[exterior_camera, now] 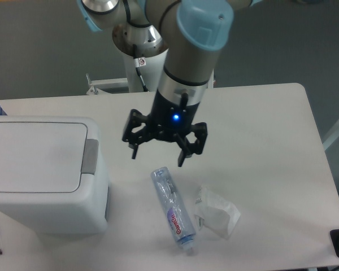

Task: Open the trash can
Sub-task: 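Move the gripper over the trash can's grey lid button, then press down on the grey button with the gripper to pop the lid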

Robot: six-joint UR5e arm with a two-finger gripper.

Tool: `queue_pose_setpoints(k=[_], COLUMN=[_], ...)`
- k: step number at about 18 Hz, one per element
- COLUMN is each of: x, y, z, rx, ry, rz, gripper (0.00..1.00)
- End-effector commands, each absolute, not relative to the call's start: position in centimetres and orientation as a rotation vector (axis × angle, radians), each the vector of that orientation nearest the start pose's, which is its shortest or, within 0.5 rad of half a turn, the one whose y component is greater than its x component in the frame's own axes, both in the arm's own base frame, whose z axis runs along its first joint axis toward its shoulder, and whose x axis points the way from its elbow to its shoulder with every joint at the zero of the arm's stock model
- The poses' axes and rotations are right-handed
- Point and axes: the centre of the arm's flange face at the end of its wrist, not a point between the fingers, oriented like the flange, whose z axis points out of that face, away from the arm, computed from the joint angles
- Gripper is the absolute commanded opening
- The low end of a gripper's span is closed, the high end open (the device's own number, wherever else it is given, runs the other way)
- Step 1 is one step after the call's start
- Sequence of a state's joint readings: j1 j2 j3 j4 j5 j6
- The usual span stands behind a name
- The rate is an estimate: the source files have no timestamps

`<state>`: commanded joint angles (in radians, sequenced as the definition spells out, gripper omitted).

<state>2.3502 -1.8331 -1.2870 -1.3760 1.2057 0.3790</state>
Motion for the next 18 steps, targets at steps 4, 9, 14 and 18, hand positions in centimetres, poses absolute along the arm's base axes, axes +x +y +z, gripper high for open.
queue_pose_setpoints(k=[4, 9, 14, 18], x=[-29.9, -29.0, -28.5, -27.9], y=[57.1, 57.6, 58.0, 58.3], z=[51.0, 50.3, 49.9, 49.8], rx=[-2.696, -2.704, -2.717, -2.726], ry=[-0.566, -0.582, -0.560, -0.544], rz=[-0.285, -0.296, -0.296, -0.298], gripper=[1.00, 1.00, 1.00, 1.00])
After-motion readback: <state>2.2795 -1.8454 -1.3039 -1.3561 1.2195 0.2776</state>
